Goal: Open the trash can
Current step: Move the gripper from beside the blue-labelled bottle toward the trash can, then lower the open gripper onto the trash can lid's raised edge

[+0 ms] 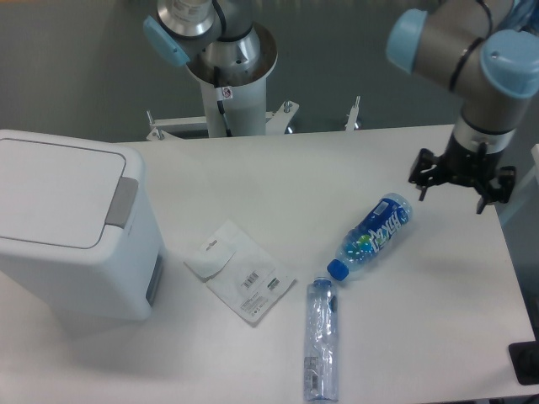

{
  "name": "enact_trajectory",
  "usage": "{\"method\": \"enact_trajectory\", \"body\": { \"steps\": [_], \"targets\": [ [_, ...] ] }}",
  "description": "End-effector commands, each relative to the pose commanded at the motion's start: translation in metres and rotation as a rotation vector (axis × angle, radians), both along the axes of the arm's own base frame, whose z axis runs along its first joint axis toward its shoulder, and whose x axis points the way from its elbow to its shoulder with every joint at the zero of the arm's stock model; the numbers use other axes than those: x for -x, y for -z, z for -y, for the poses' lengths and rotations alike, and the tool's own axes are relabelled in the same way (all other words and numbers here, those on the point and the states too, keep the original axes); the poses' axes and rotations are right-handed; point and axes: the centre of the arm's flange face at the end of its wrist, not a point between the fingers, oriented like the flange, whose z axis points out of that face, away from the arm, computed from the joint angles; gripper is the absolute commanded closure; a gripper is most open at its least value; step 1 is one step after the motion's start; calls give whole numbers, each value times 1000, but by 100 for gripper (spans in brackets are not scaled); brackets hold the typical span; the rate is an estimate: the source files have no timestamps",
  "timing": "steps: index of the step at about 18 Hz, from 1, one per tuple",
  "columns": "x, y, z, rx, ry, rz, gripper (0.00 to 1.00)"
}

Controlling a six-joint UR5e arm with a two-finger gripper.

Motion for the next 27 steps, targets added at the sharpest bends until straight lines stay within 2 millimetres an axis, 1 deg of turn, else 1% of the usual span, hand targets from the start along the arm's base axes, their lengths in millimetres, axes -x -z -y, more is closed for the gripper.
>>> {"method": "enact_trajectory", "body": {
  "steps": [1, 3, 4, 6, 7, 8, 10, 12, 14, 15, 17, 18, 20, 23, 24, 25, 27],
  "targets": [
    [-14, -3, -16, -9, -27, 4, 0],
    [-37, -16, -32, -30, -29, 0, 0],
    [-49, -17, -39, -60, -18, 28, 0],
    [-79, -35, -46, -125, 4, 69, 0],
    [-88, -43, -48, -144, -7, 74, 0],
    [-93, -47, -53, -158, -48, 85, 0],
    [-117, -53, -80, -195, -68, 117, 0],
    [-125, -56, -87, -233, -111, 159, 0],
    [-130, -63, -89, -255, -210, 184, 0],
    [-136, -68, -92, -275, -278, 204, 0],
    [-145, -87, -95, -316, -386, 224, 0],
    [-153, -97, -101, -333, -404, 225, 0],
    [-169, -107, -114, -344, -381, 222, 0],
    [-203, -109, -135, -340, -324, 239, 0],
    [-221, -106, -145, -335, -301, 254, 0],
    [-235, -105, -153, -331, -285, 268, 0],
    [-256, -98, -160, -310, -255, 295, 0]
  ]
}}
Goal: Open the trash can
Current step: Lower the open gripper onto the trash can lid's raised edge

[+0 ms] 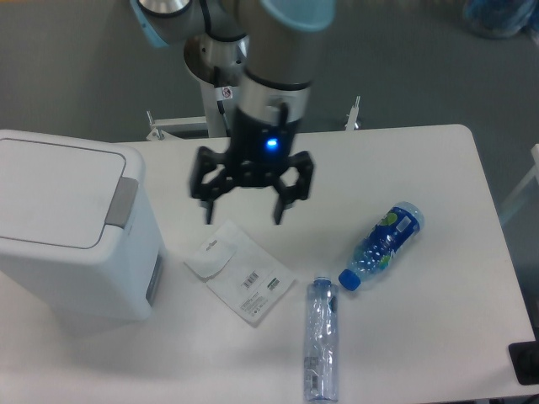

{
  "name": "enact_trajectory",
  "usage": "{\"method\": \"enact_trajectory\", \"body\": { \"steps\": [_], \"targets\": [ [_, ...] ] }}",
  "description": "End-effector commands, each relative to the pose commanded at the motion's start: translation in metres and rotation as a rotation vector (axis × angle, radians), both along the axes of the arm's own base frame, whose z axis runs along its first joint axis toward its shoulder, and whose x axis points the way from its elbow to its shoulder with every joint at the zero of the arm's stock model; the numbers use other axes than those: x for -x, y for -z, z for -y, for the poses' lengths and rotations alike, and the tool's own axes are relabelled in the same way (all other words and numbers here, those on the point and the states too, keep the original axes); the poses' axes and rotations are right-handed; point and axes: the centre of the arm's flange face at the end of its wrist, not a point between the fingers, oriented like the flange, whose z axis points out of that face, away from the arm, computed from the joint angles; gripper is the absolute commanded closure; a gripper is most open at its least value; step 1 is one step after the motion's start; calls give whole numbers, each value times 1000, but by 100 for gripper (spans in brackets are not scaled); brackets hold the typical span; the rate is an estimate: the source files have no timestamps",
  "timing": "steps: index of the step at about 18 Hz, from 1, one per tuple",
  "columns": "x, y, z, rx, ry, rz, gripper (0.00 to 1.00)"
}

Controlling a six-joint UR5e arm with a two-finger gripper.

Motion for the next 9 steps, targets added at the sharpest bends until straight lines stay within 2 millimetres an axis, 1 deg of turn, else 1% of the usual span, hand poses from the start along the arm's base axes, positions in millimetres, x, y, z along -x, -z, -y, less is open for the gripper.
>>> {"method": "enact_trajectory", "body": {
  "steps": [1, 2, 3, 6, 9],
  "targets": [
    [-12, 4, -3, 12, 18, 9, 0],
    [-25, 2, 0, 18, 32, 14, 0],
    [-32, 0, 7, 23, 33, 16, 0],
    [-40, -1, 15, 23, 35, 20, 0],
    [-38, 2, 12, 27, 35, 14, 0]
  ]
}}
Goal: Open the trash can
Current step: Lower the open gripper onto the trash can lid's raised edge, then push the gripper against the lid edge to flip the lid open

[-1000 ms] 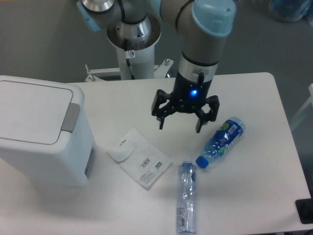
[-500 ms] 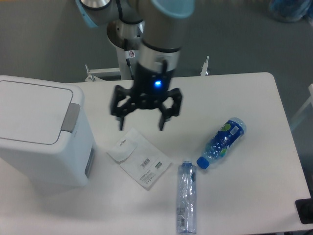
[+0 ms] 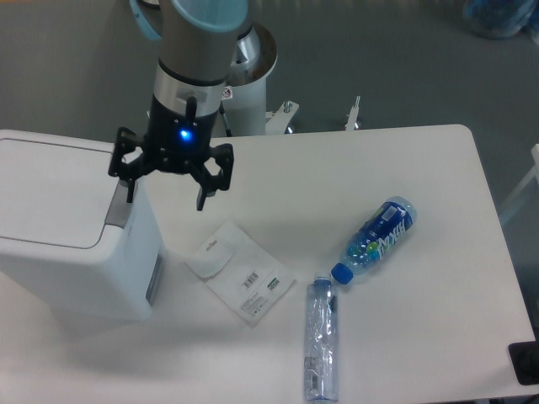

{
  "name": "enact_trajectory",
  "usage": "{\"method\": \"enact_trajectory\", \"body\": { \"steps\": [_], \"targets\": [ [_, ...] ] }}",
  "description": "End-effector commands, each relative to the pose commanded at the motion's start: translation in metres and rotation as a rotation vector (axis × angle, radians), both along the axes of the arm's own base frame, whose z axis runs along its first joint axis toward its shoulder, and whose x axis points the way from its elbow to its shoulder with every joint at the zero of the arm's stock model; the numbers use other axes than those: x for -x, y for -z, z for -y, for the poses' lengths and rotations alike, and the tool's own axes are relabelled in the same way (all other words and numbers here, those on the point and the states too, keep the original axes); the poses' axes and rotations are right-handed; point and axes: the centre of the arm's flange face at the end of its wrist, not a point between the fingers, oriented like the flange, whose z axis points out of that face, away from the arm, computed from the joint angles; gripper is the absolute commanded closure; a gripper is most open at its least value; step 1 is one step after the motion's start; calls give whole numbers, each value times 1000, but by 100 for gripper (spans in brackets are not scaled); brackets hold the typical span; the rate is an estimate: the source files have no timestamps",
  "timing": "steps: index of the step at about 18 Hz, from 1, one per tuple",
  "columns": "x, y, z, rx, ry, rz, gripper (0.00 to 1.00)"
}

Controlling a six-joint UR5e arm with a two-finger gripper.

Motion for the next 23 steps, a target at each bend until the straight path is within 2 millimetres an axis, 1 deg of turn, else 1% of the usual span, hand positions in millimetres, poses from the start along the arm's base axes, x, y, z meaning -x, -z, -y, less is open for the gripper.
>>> {"method": "enact_trajectory", "body": {
  "steps": [1, 3, 5, 7, 10, 11, 14, 23],
  "targets": [
    [2, 1, -2, 0, 1, -3, 0],
    [12, 11, -13, 5, 1, 0, 0],
    [23, 11, -26, 0, 0, -2, 0],
    [26, 13, -31, -1, -1, 2, 0],
    [21, 20, -22, 17, -2, 18, 0],
    [17, 15, -18, 10, -2, 14, 0],
    [11, 16, -10, 12, -2, 18, 0],
    [7, 22, -10, 23, 2, 20, 0]
  ]
}}
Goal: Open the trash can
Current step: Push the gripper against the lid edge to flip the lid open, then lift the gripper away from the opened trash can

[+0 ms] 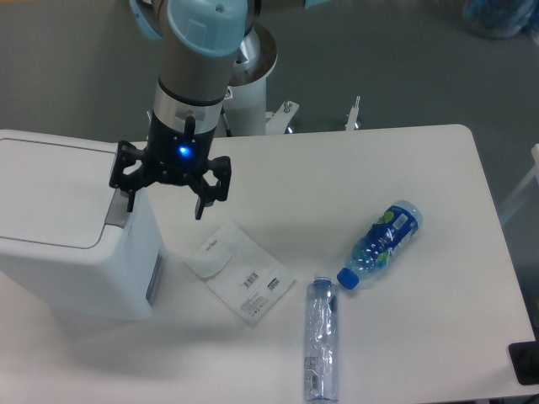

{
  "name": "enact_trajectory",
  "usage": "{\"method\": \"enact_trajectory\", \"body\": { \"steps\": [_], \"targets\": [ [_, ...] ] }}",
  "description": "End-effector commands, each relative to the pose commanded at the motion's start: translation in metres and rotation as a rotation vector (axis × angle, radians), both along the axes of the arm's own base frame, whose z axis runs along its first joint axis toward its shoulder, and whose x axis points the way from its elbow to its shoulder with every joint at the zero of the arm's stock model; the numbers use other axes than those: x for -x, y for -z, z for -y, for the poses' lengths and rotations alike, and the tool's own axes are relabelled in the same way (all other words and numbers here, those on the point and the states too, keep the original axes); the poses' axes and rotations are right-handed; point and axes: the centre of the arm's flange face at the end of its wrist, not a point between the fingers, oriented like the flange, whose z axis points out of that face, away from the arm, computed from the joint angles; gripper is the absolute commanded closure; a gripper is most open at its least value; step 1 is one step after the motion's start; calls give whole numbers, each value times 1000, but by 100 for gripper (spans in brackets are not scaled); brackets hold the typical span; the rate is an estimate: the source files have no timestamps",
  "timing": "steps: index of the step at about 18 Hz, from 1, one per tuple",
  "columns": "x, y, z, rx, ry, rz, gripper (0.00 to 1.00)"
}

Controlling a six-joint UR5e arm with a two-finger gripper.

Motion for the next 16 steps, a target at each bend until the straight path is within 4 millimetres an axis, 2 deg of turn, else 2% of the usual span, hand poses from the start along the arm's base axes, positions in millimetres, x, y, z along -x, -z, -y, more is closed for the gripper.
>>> {"method": "enact_trajectory", "body": {
  "steps": [4, 10, 16],
  "targets": [
    [-1, 9, 3, 16, -1, 9, 0],
    [-1, 9, 3, 13, -1, 7, 0],
    [10, -15, 4, -28, -17, -16, 0]
  ]
}}
